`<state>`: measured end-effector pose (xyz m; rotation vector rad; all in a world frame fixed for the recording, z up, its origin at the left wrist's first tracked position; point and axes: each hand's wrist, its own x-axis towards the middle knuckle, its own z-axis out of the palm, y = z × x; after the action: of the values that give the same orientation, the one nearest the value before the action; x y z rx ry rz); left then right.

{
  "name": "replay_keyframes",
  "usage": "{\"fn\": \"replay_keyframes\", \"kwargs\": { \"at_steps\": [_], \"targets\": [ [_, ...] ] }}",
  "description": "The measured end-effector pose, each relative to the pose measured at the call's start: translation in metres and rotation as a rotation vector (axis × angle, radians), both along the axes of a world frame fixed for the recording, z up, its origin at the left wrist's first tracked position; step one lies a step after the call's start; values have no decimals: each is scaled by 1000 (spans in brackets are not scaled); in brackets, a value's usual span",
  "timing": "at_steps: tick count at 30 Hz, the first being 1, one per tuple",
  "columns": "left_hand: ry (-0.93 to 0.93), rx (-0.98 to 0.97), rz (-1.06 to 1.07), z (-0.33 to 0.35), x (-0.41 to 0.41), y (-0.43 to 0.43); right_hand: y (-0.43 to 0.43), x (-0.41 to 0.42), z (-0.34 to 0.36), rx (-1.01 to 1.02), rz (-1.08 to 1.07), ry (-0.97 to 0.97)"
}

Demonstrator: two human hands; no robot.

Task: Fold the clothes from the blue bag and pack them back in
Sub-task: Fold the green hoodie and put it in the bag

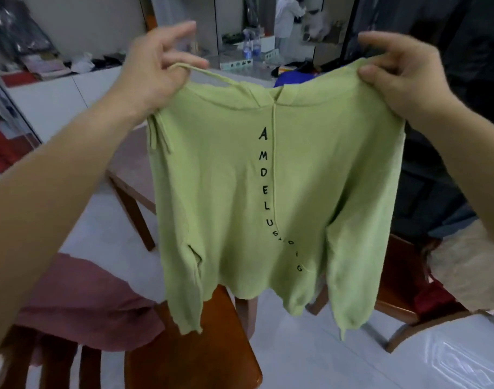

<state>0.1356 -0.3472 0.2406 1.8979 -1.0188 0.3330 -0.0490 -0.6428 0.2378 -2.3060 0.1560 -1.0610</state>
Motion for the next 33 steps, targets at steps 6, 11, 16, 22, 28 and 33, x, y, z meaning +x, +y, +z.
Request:
{"fn": "replay_keyframes", "kwargs": {
  "at_steps": [6, 11, 16, 22, 28, 33],
  "targets": [
    [-264, 270, 246, 56, 63, -22, -42, 86, 64, -65, -63, -61],
    [-318, 670, 267, 55, 106, -48, -61, 152, 53, -255, -48, -27],
    [106, 287, 127, 19, 181, -69, -88, 239, 19, -172, 32, -36],
    [-177, 202, 340, -37, 294, -92, -118, 376, -31, -232, 58, 32],
    [71, 591, 376, -207, 344, -98, -131, 457, -193, -567, 158, 437],
    [768, 1037, 247, -320, 318, -99, -136, 457, -307, -712, 355, 1101]
  ]
}}
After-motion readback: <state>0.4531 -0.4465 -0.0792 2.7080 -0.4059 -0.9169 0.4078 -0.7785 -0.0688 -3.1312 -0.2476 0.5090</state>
